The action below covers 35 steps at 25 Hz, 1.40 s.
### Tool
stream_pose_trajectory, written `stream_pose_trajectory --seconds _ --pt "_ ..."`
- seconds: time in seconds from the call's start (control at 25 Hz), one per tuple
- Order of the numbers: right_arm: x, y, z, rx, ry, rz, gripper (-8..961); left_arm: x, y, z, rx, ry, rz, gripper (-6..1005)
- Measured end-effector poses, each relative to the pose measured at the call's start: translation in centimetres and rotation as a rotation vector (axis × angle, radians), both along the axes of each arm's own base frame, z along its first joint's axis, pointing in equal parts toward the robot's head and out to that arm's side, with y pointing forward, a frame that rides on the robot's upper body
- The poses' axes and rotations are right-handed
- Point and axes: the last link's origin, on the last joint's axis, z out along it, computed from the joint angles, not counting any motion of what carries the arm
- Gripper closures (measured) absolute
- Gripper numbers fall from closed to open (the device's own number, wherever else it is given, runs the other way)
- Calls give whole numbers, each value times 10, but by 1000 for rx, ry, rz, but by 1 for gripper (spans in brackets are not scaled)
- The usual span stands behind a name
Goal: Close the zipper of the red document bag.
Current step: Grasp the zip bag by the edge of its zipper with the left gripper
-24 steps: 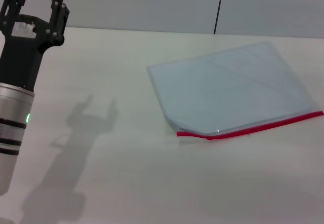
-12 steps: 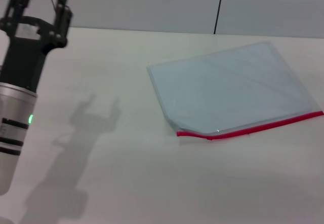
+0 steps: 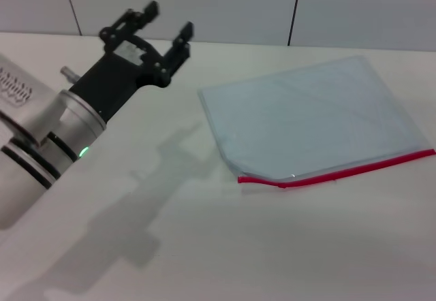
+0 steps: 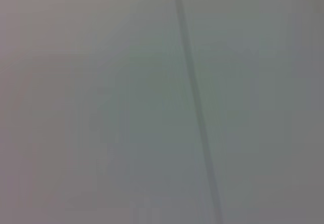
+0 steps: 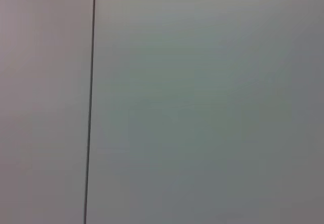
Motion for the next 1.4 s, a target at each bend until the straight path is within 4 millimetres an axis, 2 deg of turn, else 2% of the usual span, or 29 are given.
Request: stream_pose_trajectory --seconds 0.36,0.76,1.0,1.16,1.4 --pt "1 0 0 -1 -1 -1 70 35 -11 -10 -346 315 -43 428" --pt "2 -1 1 0 -4 -6 71 81 -8 -18 -499 669 56 442" --pt "2 -1 1 1 -4 -5 71 92 -11 -42 -522 874 68 450" --pt "1 0 1 1 -3 -1 71 90 -12 -56 -492 998 111 456" --pt "0 0 1 1 -3 0 71 86 -18 -70 -493 1076 101 464"
